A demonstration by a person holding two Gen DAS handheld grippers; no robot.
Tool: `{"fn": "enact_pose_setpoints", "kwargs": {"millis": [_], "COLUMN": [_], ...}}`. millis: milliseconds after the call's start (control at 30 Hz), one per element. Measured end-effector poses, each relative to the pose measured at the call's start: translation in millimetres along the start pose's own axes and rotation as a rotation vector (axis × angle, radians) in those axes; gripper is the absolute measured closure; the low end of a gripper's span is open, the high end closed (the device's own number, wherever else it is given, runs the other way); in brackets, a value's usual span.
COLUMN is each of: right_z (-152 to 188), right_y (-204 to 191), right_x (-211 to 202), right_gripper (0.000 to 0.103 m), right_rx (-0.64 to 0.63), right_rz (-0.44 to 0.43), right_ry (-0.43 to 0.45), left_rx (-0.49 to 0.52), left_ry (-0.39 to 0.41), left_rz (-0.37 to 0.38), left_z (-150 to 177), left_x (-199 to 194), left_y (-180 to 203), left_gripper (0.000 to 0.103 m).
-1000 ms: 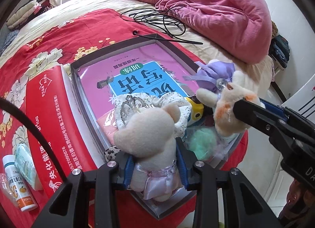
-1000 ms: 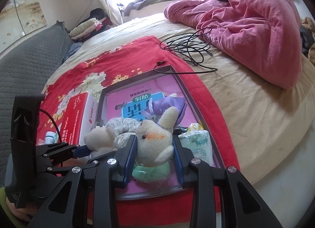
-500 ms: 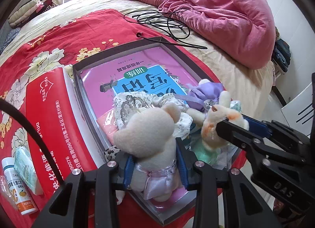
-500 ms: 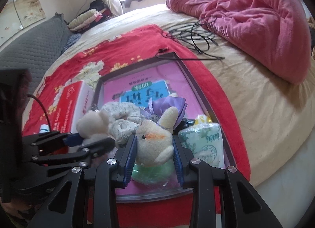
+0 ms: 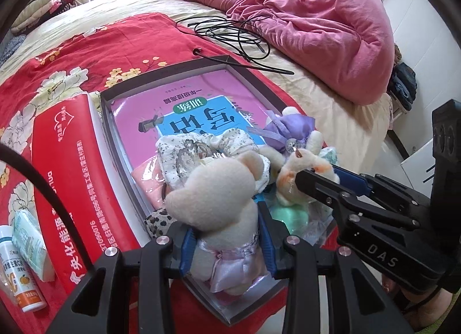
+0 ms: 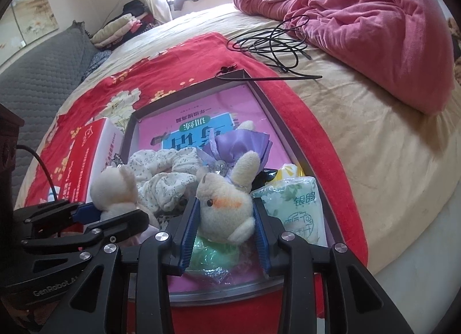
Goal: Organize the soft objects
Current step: 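Lower bunny into the tray with right tool while left lowers teddy bear beside it, then open right tool to release bunny while left opens to release teddy bear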
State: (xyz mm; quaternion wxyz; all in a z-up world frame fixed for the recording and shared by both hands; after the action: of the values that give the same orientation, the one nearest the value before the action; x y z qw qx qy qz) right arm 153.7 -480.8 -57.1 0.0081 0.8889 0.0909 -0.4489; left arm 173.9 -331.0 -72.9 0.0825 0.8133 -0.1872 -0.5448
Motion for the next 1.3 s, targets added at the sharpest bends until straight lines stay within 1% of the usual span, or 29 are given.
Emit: {"fn": "enact_pose_setpoints", "kwargs": {"millis": [133,200,267,633,800,1033,1133,1300], "right_z": [-0.5,-1.1,-1.5,-0.2,0.2,-0.4,-0.9,-2.3], "right_y": [-2.8,-2.6,-0.9,-0.5,2.8,5.0,6.8,9.6], "right_x": [-0.2,0.0,0.9,-2.5,-5.9,-11.9,-15.8,-19.6], "right_gripper": [0.065,0.064,0.064,0.06,0.052,0.052,0.051,0.05], "right_rx": [-0.029,-0.032,-0.029,-0.032,-0.025,-0.02,-0.015,-0.013], "right_rz": [0.027,0.036,0.047,0.063,0.076,0.073,0.078,0.086], "right_ry": [0.001,0.004,0.005,0.005,0.005,0.019,0.023,0.023], "left_rx": [0.008,0.007,-0.003,0.059,0.055,0.058,0.067,0.067], "left_ry": [-0.001,-0.009,-0.021,-0.019,-0.019,-0.015,-0.009,-0.012], "left_rz": [0.006,0.021,0.051,-0.007,-0.002,-0.006,-0.032,-0.035], "left_z": [4.4,7.4,9.7,11.2,9.8,8.6,6.8,6.1], "left_x": [-1.0,-2.3,-3.3,4.7,5.6,6.0,7.3,7.9], "left_y": [2.4,4.1,5.2,12.1,12.4,11.7,10.8,9.6], "left_gripper": [0.064,0.064,0.064,0.062,0.062,0.062,0.062,0.062]}}
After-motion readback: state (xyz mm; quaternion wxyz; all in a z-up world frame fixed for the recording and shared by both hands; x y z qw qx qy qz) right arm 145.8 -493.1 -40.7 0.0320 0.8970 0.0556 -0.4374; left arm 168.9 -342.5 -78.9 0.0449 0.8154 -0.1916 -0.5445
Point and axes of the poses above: each gripper's, at about its wrist camera, not at the fingertips, and x roughly the way its jaws point, y to its right, z to its underside, the point moved 4 cm from there along x, roughly the way its jaws point, and after that the axes turned 13 degrees about -x, right-handed, at the moved point
